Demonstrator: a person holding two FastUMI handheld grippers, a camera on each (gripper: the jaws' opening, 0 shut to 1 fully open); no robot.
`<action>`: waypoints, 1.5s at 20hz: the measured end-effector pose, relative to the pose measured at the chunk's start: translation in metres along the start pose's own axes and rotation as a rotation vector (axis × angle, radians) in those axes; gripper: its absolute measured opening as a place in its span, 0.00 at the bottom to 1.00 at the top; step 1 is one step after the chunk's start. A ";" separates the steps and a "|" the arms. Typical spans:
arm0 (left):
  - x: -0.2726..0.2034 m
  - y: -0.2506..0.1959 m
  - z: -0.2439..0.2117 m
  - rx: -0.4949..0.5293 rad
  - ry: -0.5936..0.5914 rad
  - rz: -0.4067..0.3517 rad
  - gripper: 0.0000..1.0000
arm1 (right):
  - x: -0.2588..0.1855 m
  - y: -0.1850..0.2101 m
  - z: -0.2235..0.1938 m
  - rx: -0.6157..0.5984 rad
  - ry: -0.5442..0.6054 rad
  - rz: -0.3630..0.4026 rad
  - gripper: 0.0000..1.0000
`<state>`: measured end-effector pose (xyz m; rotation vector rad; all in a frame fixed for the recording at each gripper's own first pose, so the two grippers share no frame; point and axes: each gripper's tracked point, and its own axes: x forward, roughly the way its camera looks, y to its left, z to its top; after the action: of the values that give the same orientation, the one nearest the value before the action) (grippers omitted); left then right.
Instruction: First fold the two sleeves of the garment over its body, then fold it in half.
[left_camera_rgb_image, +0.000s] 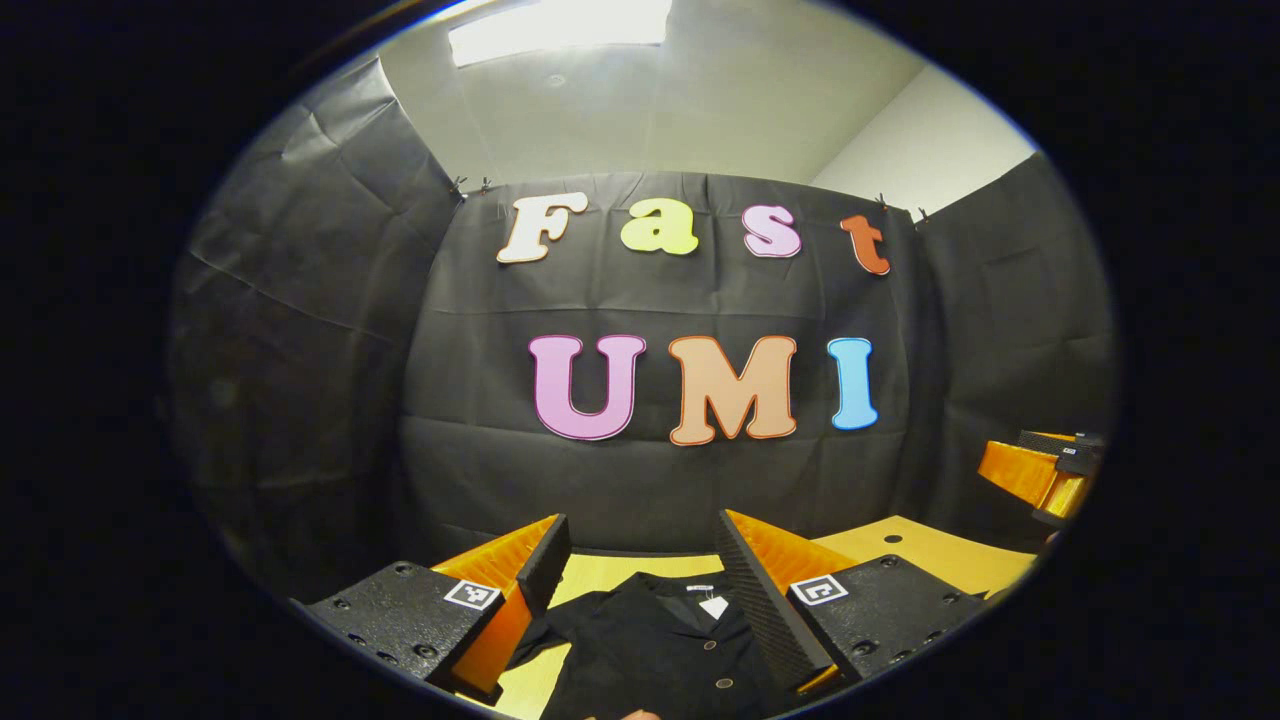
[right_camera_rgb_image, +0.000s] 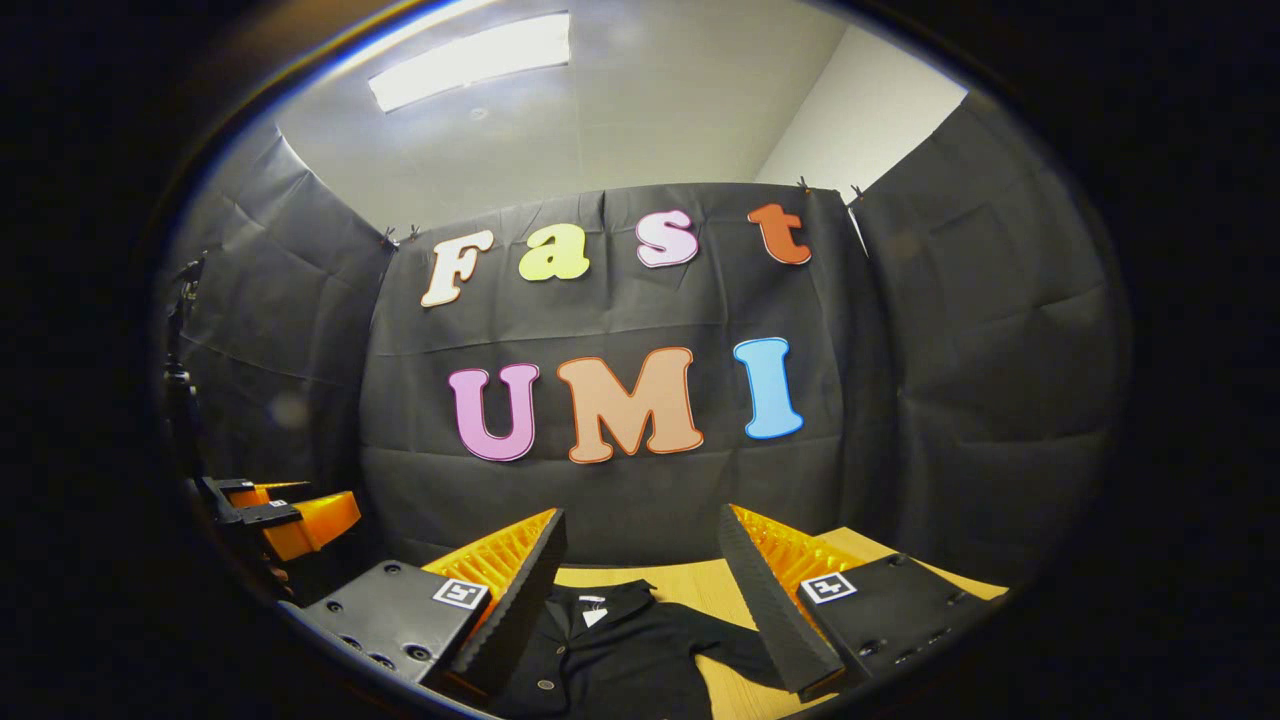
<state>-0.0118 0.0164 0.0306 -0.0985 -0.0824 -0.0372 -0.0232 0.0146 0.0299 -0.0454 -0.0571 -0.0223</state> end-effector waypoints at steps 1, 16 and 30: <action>0.000 0.000 0.000 -0.005 -0.001 0.002 0.89 | -0.001 0.002 0.001 -0.002 -0.002 0.006 0.97; -0.017 0.009 0.001 0.007 -0.010 0.031 0.93 | -0.006 0.013 0.005 0.030 -0.015 0.058 0.97; -0.021 0.004 0.005 0.017 -0.017 0.020 0.89 | -0.002 0.003 0.002 0.010 0.003 0.053 0.97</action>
<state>-0.0332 0.0215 0.0330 -0.0830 -0.0990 -0.0156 -0.0255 0.0174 0.0317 -0.0368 -0.0526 0.0312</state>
